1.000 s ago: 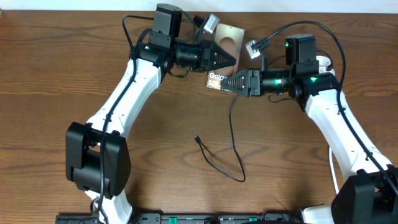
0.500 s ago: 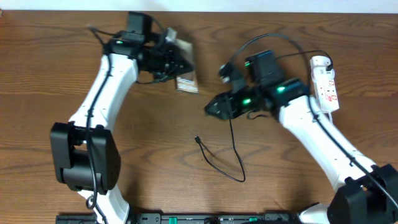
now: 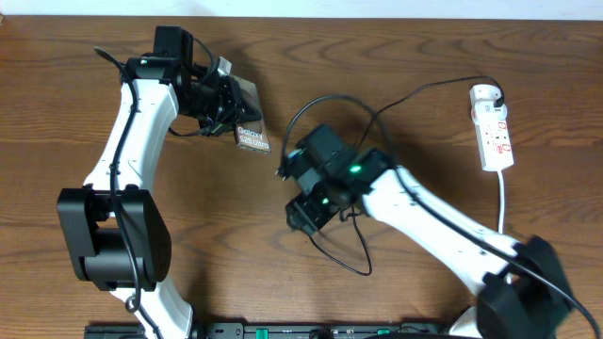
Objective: Plug charger to phone and switch on socket
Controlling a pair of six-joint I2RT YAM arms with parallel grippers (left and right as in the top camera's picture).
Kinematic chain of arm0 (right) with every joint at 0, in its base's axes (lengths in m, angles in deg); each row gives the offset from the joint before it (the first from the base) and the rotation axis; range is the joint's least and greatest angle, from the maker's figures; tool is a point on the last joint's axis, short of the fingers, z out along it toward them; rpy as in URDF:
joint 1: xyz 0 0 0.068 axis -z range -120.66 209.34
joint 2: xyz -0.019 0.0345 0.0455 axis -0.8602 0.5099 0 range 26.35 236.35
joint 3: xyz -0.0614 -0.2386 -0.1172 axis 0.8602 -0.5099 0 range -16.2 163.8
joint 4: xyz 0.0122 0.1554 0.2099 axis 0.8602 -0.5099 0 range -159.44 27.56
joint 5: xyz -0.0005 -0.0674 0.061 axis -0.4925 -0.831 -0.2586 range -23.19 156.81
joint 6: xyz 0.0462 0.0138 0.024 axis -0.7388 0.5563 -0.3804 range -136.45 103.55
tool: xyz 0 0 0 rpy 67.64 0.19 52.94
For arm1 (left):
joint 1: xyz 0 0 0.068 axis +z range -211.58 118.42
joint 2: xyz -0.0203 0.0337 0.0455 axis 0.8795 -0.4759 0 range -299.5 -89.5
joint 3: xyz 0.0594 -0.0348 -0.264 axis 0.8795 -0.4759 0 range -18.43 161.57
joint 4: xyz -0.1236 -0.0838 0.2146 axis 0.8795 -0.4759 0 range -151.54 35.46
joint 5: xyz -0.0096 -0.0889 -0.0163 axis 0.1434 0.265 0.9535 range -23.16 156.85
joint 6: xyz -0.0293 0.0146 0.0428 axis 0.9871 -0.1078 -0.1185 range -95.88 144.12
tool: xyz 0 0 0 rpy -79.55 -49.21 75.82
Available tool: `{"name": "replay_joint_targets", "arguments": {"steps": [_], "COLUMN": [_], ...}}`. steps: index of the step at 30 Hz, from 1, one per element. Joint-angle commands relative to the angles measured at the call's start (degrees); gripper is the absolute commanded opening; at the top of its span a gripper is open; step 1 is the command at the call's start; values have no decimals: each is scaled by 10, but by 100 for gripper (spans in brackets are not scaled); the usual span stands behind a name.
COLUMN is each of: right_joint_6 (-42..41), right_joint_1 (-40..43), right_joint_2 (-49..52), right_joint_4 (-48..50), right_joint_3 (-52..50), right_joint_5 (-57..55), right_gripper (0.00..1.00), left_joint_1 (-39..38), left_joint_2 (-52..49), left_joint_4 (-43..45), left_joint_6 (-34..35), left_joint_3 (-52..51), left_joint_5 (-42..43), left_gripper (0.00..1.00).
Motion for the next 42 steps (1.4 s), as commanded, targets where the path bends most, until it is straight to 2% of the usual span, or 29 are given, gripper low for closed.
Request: {"name": "replay_joint_targets", "arguments": {"steps": [1,7,14,20,30,36,40,42], "right_joint_6": [40,58,71,70,40,35,31,31], "right_joint_1": [-32,-61,-78,-90,-86,-85,-85,-85], "right_joint_2": [51,115,199,250,254,253,253,253], "right_joint_4": [-4,-56,-126,-164,-171,-167,-166,-166], "right_joint_3": [6,79,189,194,193,193,193,193], "right_joint_5": [-60,-129,-157,-179,-216,-227,-231,-234], "right_gripper": [63,64,64,60,54,33,32,36], "left_joint_1": [-1,-1,-1,-1,-1,-1,-1,-1], "left_joint_2": [19,19,19,19,19,19,19,19], "left_joint_4": [-2,-2,-2,-2,-2,-2,-2,-2], "left_joint_6": [-28,-46,-49,-49,-49,-49,-49,-49], "left_joint_3": [12,12,12,12,12,12,12,12], "left_joint_5": [11,11,11,11,11,-7,-16,-16], "left_gripper": [7,7,7,7,8,7,7,8]}}
